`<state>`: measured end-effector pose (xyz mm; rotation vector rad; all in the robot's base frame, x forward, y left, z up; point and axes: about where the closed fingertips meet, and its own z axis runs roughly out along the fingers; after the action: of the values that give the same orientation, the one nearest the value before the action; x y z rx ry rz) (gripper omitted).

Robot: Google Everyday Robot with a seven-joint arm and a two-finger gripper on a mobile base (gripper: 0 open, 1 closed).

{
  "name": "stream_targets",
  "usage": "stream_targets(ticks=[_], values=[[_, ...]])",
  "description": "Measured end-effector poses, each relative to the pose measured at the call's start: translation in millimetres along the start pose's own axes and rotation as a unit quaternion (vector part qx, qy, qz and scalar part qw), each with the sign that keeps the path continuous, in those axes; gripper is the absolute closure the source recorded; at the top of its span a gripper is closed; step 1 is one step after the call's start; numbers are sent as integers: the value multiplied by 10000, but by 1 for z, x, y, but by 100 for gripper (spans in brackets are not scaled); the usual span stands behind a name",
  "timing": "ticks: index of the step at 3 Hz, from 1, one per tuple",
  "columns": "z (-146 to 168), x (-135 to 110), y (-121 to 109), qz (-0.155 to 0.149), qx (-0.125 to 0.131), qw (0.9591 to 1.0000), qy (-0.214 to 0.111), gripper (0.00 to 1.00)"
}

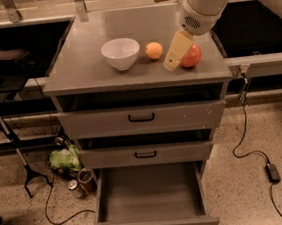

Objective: Place orange into bottom drawer

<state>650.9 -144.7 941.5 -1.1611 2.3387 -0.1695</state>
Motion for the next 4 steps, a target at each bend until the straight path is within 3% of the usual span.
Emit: stream_targets(ticks=[2, 4], values=[[21, -25, -11, -277, -203, 9985, -437, 0], [35, -32, -1, -144, -263, 9979, -572, 0]])
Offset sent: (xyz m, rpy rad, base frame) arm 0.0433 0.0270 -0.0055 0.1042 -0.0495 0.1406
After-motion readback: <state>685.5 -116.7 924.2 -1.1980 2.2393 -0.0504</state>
